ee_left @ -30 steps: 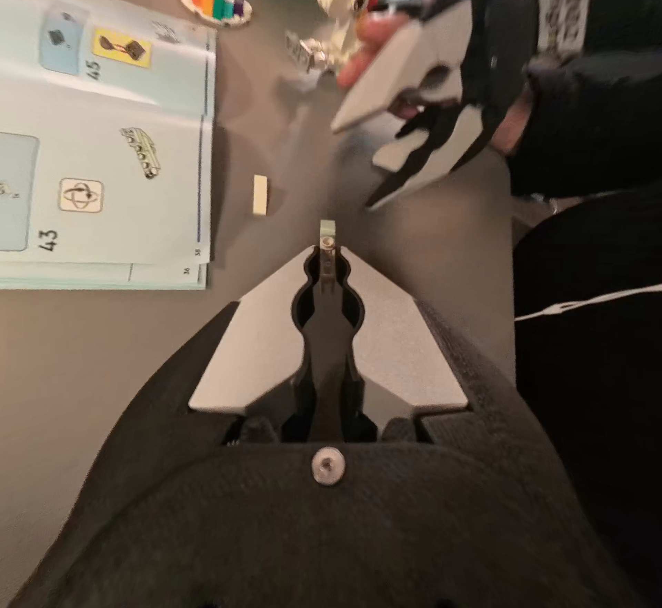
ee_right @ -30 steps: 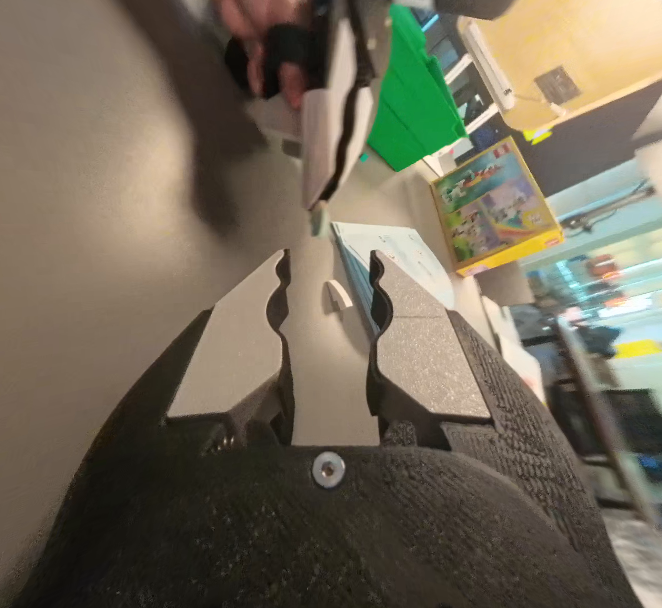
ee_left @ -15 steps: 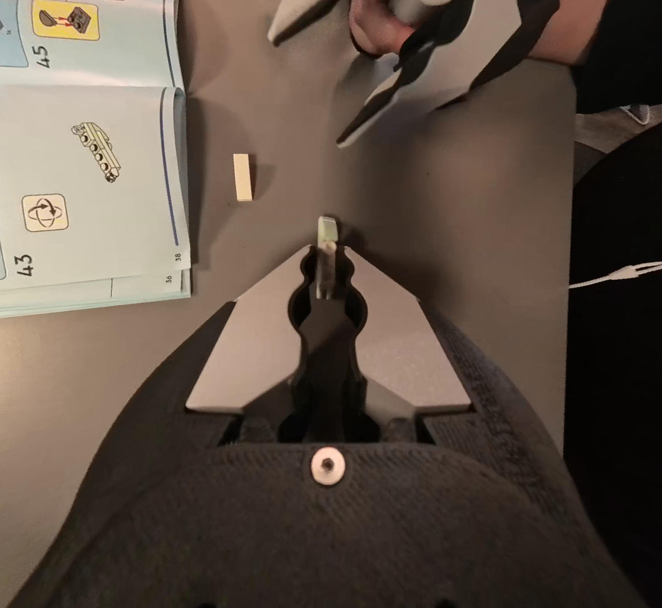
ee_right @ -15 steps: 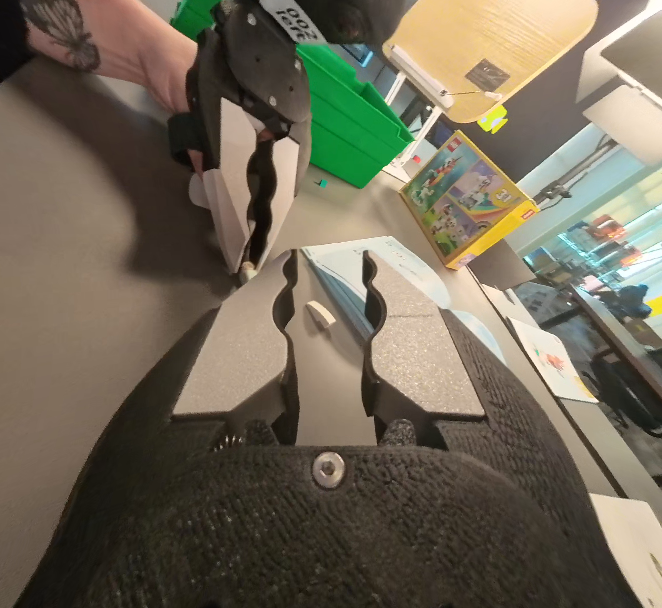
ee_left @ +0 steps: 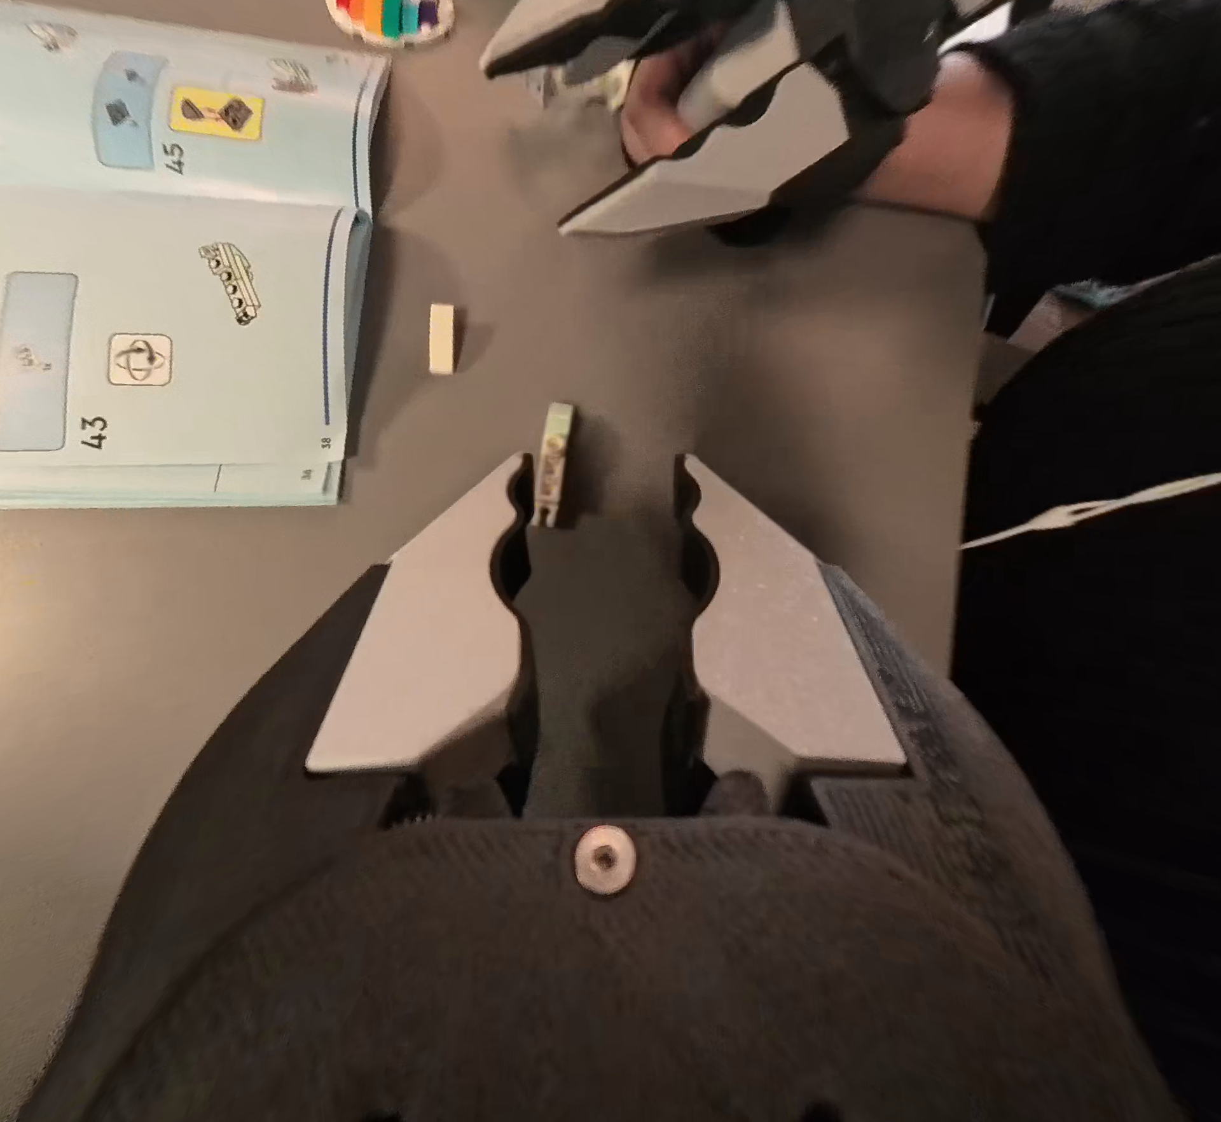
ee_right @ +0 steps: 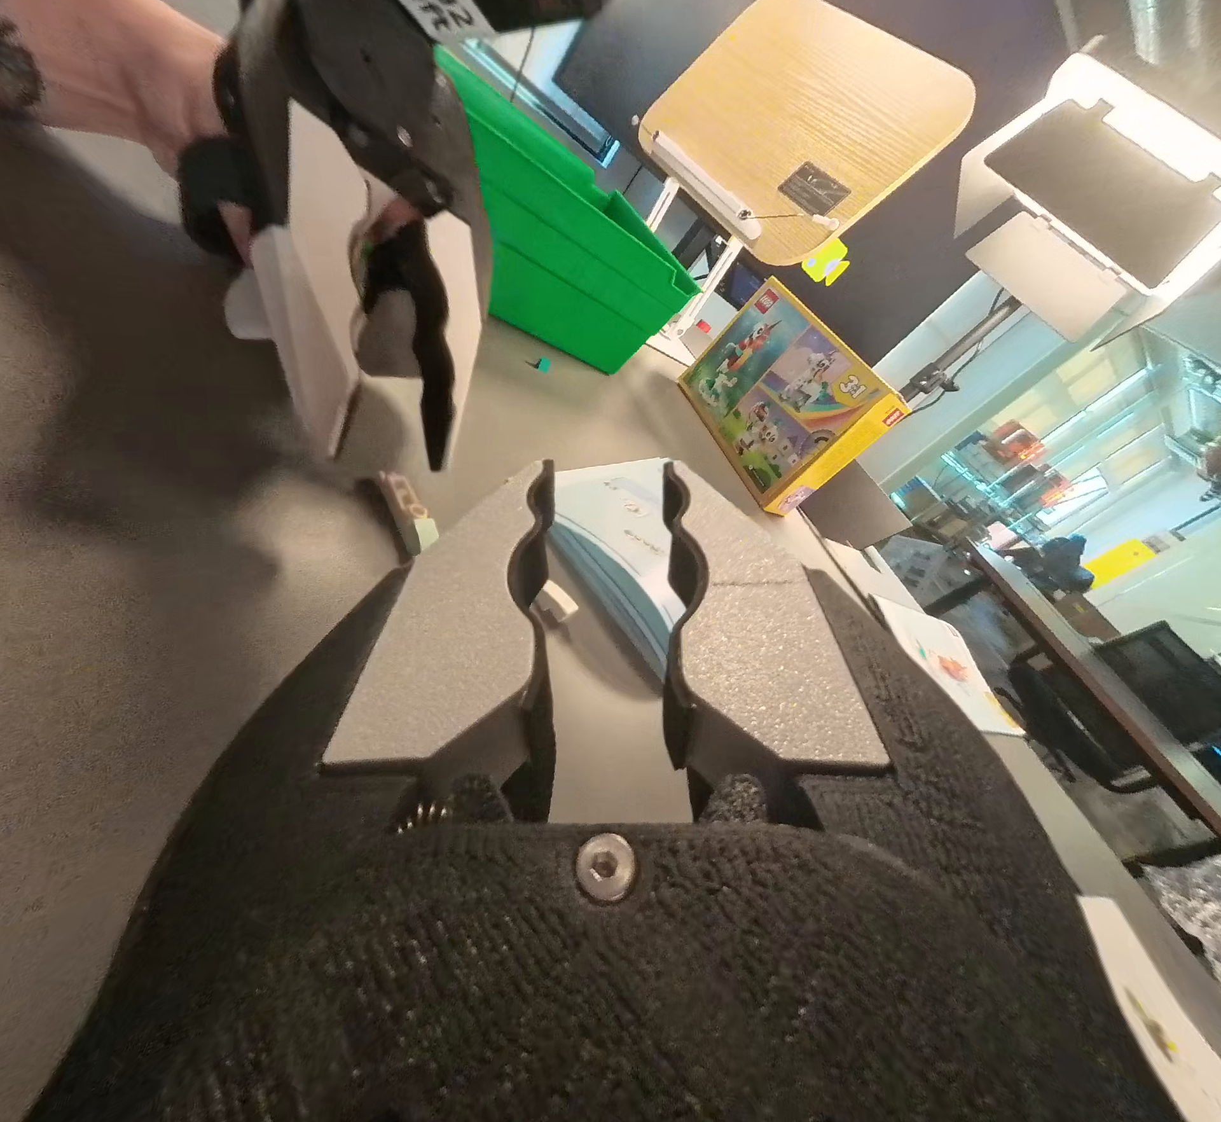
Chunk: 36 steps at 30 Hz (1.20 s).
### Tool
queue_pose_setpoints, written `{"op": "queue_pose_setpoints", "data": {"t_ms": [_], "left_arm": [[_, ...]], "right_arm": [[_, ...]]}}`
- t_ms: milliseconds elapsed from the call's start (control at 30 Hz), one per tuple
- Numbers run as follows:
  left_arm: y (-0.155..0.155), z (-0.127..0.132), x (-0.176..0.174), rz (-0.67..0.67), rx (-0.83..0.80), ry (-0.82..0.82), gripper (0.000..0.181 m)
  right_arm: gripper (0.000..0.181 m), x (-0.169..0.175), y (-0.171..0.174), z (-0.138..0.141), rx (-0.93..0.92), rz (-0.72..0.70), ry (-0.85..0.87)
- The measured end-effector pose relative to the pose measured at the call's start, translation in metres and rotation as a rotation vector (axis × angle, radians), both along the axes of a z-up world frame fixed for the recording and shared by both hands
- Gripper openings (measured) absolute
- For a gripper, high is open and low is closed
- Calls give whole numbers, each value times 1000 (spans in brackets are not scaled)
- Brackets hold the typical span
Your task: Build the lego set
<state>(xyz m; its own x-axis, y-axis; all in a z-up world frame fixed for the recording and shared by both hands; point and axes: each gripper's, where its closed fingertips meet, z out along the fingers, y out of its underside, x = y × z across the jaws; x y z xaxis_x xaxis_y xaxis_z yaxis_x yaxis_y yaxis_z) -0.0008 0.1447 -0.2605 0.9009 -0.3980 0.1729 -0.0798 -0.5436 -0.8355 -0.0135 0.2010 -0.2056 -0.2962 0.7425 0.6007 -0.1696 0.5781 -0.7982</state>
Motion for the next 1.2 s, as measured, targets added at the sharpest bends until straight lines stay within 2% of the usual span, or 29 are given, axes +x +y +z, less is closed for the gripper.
{"op": "queue_pose_setpoints", "data": {"t_ms": [33, 300, 400, 533, 667, 767, 867, 933, 1067, 1200], "left_arm": [[-5, 7, 3, 8, 27, -14, 44], [-71, 84, 5, 74, 301, -37, 50], [-96, 109, -14, 151, 377, -45, 50], [-122, 127, -52, 287, 435, -30, 50], [-145, 136, -96, 437, 463, -13, 50], [-166, 138, -141, 609, 441, 26, 48], [-189, 143, -189, 758, 430, 137, 54], [-200, 146, -216, 817, 420, 230, 50], [-203, 136, -253, 848, 282, 271, 50], [-193, 104, -277, 831, 41, 293, 50]], "right_arm": [[31, 0, 1, 2, 3, -3, 14], [28, 2, 4, 12, 17, -19, 125], [28, -1, 6, 10, 19, -31, 122], [28, -5, 9, 9, 50, -67, 132], [27, -8, 12, 6, 95, -111, 140], [27, -10, 14, 3, 130, -135, 136], [27, -13, 15, 0, 149, -154, 124], [27, -15, 14, -3, 143, -159, 103], [27, -21, 12, -1, 133, -172, 106], [27, -25, 14, -2, 141, -188, 105]]}}
